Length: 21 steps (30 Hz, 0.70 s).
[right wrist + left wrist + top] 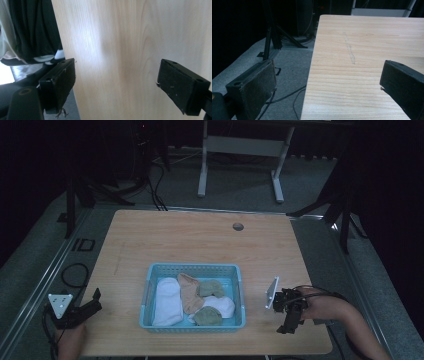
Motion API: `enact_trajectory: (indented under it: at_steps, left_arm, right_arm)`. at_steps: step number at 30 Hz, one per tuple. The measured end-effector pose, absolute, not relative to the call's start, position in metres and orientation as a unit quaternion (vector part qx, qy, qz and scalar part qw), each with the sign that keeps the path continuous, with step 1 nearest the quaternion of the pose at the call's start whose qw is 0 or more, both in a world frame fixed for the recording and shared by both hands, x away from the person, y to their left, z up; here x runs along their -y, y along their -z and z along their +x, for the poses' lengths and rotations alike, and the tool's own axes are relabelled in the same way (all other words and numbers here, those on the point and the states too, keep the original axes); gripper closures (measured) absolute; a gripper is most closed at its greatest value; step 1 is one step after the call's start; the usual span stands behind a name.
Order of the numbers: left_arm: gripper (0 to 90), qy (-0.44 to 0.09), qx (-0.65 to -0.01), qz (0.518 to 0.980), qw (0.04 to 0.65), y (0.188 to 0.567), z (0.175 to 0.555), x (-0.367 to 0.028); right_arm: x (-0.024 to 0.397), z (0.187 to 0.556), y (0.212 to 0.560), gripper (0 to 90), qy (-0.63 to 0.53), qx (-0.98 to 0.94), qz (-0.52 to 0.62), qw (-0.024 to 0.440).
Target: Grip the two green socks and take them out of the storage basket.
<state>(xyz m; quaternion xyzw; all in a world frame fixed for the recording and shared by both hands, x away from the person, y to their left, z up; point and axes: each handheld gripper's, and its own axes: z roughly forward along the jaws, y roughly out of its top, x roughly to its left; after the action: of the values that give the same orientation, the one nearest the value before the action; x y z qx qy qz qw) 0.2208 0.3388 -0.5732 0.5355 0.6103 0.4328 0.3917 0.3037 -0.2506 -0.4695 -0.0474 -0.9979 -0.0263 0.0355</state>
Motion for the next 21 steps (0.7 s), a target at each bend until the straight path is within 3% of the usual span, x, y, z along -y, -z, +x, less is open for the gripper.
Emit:
enact_trajectory:
  at_steps: [21]
  left_arm:
    - [0.7, -0.430, -0.608, 0.538, 0.394, 0.573, 0.221, -0.339]
  right_arm:
    - [0.170, 0.307, 0.428, 16.0, 0.012, 0.999, 0.026, 0.028]
